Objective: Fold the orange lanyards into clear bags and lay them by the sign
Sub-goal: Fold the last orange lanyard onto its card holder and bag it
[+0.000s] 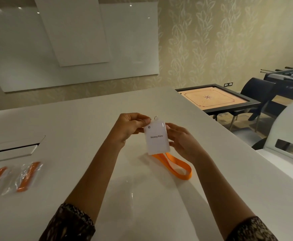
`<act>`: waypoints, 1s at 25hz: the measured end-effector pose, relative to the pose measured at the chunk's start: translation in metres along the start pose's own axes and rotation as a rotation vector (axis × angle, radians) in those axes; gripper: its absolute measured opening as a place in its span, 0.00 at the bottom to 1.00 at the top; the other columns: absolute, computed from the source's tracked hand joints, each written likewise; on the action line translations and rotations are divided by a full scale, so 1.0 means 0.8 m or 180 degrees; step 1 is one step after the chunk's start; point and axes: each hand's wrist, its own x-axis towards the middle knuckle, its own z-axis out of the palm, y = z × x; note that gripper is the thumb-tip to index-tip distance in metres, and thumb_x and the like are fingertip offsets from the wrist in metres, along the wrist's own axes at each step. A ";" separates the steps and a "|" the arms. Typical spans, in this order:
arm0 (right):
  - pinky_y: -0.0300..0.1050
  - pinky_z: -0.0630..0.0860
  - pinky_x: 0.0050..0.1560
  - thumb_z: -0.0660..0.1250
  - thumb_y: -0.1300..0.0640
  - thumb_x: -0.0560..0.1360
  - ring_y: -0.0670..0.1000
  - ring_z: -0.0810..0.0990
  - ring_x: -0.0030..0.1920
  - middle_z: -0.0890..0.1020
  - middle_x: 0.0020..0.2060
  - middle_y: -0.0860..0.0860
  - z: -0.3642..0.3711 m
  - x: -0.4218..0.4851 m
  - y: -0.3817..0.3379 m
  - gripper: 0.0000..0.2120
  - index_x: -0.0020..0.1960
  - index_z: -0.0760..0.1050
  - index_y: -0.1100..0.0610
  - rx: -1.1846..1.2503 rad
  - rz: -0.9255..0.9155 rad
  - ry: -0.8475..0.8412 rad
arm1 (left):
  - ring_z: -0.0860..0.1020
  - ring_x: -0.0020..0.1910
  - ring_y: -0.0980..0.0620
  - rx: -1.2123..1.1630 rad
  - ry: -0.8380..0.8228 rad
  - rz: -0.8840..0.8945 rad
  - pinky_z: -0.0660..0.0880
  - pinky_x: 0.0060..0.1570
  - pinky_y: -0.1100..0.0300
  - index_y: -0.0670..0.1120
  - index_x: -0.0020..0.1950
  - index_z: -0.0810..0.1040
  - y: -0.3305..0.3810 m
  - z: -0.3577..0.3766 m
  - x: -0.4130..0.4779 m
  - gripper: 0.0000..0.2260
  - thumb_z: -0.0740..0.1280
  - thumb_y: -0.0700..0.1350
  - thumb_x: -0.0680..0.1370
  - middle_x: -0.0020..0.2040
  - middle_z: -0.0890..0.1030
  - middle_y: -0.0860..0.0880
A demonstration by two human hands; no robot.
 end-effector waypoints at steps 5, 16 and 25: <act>0.57 0.78 0.57 0.58 0.70 0.78 0.57 0.82 0.54 0.83 0.52 0.55 0.014 -0.003 0.003 0.17 0.62 0.75 0.57 -0.0196 -0.0472 -0.0045 | 0.84 0.39 0.55 -0.0245 0.0213 -0.0109 0.78 0.49 0.58 0.45 0.50 0.84 0.026 -0.007 -0.002 0.08 0.73 0.46 0.73 0.43 0.86 0.52; 0.53 0.79 0.53 0.62 0.59 0.80 0.56 0.82 0.50 0.84 0.47 0.59 0.034 0.001 -0.033 0.11 0.56 0.80 0.62 -0.0616 -0.0869 0.0941 | 0.84 0.47 0.50 -0.0255 -0.0338 -0.0099 0.76 0.53 0.54 0.52 0.44 0.85 0.061 -0.055 0.005 0.11 0.75 0.53 0.64 0.47 0.86 0.52; 0.44 0.78 0.50 0.65 0.59 0.78 0.48 0.81 0.42 0.84 0.40 0.52 0.063 -0.013 -0.015 0.07 0.49 0.82 0.59 -0.1055 -0.0369 0.0524 | 0.82 0.38 0.54 -0.0822 0.0974 -0.0141 0.77 0.44 0.59 0.48 0.44 0.81 0.044 -0.055 0.017 0.01 0.71 0.44 0.74 0.40 0.84 0.52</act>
